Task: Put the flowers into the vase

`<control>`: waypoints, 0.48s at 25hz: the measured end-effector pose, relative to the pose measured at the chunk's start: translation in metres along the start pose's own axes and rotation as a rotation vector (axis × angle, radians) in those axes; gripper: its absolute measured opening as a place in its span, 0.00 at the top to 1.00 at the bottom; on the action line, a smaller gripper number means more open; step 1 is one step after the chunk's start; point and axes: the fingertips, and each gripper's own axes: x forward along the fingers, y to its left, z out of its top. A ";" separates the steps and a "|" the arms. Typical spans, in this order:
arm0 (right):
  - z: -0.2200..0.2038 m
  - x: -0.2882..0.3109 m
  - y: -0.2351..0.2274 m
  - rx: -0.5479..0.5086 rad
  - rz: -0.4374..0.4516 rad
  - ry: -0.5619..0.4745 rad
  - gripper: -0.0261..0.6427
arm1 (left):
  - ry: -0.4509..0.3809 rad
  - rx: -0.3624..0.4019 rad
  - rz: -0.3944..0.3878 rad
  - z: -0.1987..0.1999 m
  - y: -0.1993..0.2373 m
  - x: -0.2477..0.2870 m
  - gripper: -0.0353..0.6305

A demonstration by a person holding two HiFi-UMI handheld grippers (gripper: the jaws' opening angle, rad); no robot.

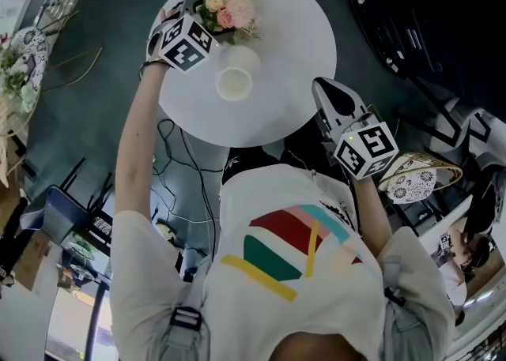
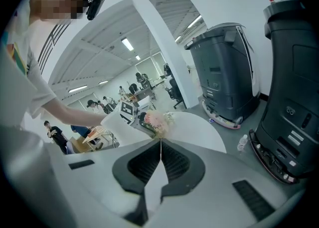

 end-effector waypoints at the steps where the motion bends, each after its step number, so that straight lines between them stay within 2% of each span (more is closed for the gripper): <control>1: -0.001 -0.001 0.000 0.000 0.000 0.001 0.94 | 0.008 -0.004 -0.002 -0.001 -0.001 0.001 0.30; 4: -0.004 -0.002 -0.002 -0.004 -0.006 0.009 0.94 | 0.061 -0.011 -0.003 -0.007 -0.003 0.005 0.33; 7: -0.008 -0.004 0.000 -0.015 -0.008 0.024 0.94 | 0.105 -0.045 0.000 -0.009 -0.006 0.006 0.43; 12: -0.006 -0.005 0.004 -0.014 0.017 0.016 0.94 | 0.097 -0.075 0.050 -0.007 0.003 -0.002 0.53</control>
